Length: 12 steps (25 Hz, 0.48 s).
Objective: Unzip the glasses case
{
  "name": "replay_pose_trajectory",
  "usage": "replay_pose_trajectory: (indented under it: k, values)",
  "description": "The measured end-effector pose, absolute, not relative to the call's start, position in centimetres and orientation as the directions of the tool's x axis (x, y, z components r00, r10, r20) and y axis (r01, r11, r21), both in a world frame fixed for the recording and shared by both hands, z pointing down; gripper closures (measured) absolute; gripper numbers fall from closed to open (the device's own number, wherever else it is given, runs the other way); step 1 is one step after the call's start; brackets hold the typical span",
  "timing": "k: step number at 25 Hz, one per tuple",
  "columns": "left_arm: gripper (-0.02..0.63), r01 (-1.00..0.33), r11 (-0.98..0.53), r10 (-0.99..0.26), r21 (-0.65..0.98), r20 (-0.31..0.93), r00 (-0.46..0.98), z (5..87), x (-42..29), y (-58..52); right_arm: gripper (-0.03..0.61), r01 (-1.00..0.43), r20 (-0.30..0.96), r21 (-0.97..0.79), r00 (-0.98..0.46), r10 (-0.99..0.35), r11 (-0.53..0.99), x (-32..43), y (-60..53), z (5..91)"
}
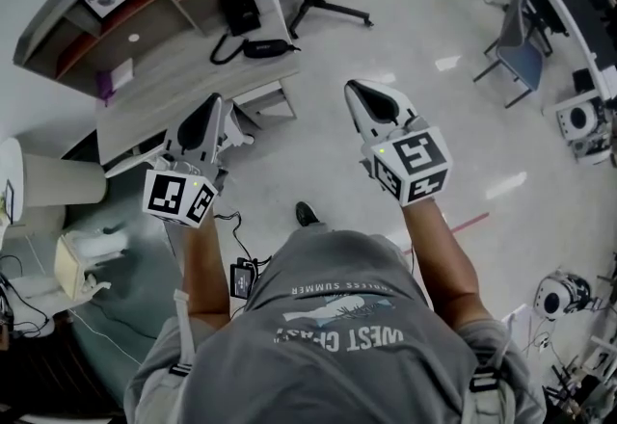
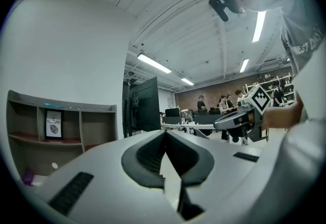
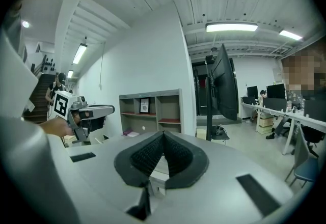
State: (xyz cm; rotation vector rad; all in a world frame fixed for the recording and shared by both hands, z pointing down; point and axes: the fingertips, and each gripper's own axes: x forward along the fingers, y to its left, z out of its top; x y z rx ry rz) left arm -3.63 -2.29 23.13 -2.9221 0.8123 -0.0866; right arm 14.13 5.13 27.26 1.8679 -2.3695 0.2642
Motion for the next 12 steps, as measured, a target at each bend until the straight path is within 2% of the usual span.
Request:
replay_pose_trajectory:
  k: [12]
  values:
    - [0.615, -0.477, -0.874, -0.479, -0.095, -0.008, 0.878, 22.5, -6.1, -10.6, 0.566, -0.982, 0.225, -0.009, -0.188, -0.956, 0.191, 12.0, -2.8, 26.8]
